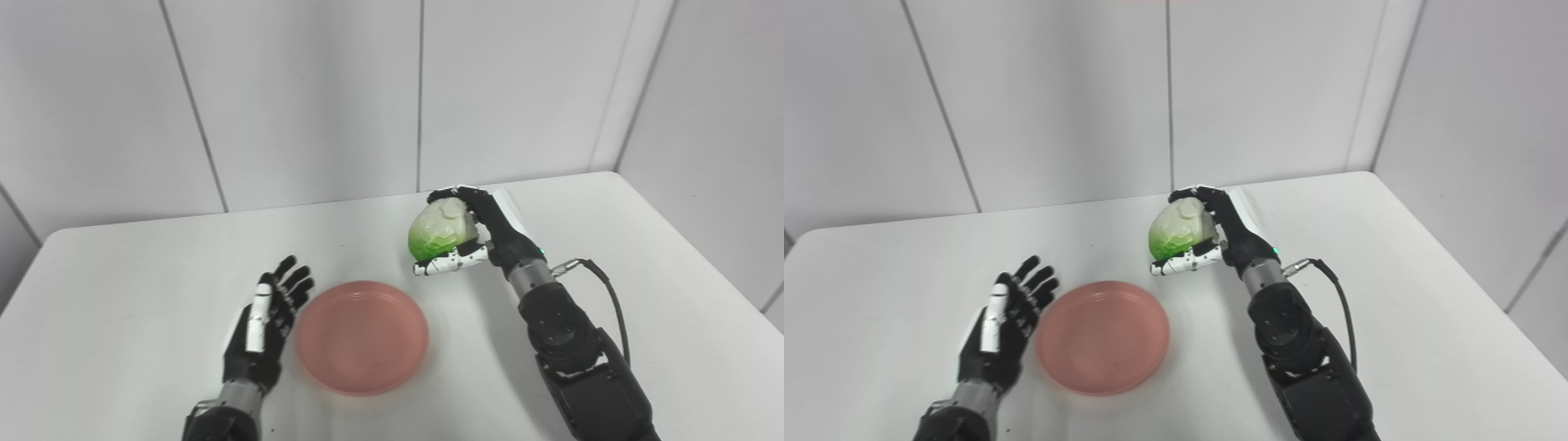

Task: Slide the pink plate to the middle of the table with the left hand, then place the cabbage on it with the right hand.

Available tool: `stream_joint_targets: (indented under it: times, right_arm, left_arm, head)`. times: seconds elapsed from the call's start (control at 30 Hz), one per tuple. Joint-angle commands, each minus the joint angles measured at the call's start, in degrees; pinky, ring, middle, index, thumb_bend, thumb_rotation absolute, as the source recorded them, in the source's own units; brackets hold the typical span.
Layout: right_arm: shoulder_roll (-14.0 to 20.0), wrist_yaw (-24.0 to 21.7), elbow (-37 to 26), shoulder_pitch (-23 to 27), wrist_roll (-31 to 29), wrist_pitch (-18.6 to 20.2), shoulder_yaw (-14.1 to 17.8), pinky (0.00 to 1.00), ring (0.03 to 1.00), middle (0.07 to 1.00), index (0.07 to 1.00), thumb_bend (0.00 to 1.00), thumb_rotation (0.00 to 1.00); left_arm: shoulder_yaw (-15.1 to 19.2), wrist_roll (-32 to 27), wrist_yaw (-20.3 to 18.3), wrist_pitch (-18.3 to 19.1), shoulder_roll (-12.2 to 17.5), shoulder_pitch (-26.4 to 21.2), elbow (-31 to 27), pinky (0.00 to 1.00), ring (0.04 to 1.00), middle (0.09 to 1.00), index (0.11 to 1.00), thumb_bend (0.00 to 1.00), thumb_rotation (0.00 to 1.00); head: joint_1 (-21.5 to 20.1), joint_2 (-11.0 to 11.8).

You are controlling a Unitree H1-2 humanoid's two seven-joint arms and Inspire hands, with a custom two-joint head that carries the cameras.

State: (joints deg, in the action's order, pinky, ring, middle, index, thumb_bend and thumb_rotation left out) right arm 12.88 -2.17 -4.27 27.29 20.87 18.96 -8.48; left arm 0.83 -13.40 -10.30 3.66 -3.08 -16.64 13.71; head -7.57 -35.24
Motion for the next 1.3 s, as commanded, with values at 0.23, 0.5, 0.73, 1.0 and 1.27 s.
stream_joint_targets:
  times: [0.23, 0.5, 0.73, 1.0, 1.27]
  right_arm:
    - [-3.5, -1.4, 2.8, 2.7, 0.4, -7.5, -5.3, 0.37, 0.428, 0.459, 0.512, 0.53, 0.0]
    - [-5.6, -2.2, 4.6, 1.5, 0.9, -8.3, -7.7, 0.37, 0.428, 0.459, 0.509, 0.53, 0.0]
    - [-7.0, -2.6, 6.7, 1.0, 1.4, -8.9, -9.8, 0.38, 0.43, 0.456, 0.512, 0.53, 0.0]
    - [-6.7, -3.9, 7.2, -0.2, 2.1, -8.6, -10.4, 0.38, 0.435, 0.458, 0.512, 0.53, 0.0]
    - [-5.9, -3.7, 8.6, -1.4, 3.4, -9.7, -10.6, 0.4, 0.439, 0.457, 0.514, 0.53, 0.0]
  left_arm:
    - [-1.3, 2.1, 3.3, 3.4, -2.8, -0.3, -1.5, 0.89, 0.873, 0.871, 0.876, 0.45, 1.0]
    - [-1.5, 2.9, 4.9, 4.2, -3.3, -0.7, -2.2, 0.85, 0.851, 0.858, 0.859, 0.44, 1.0]
    - [-1.7, 3.1, 5.5, 4.6, -3.5, -0.9, -2.5, 0.83, 0.846, 0.851, 0.847, 0.44, 1.0]
    - [-1.9, 3.0, 5.3, 5.7, -3.2, -1.1, -3.2, 0.86, 0.87, 0.872, 0.868, 0.45, 1.0]
    - [-1.7, 2.9, 5.7, 7.1, -3.3, -0.9, -4.3, 0.88, 0.866, 0.868, 0.867, 0.45, 1.0]
  head:
    - [5.0, -1.4]
    - [6.3, -2.5]
    - [6.3, -3.3]
    - [5.8, -4.1]
    - [5.3, -4.6]
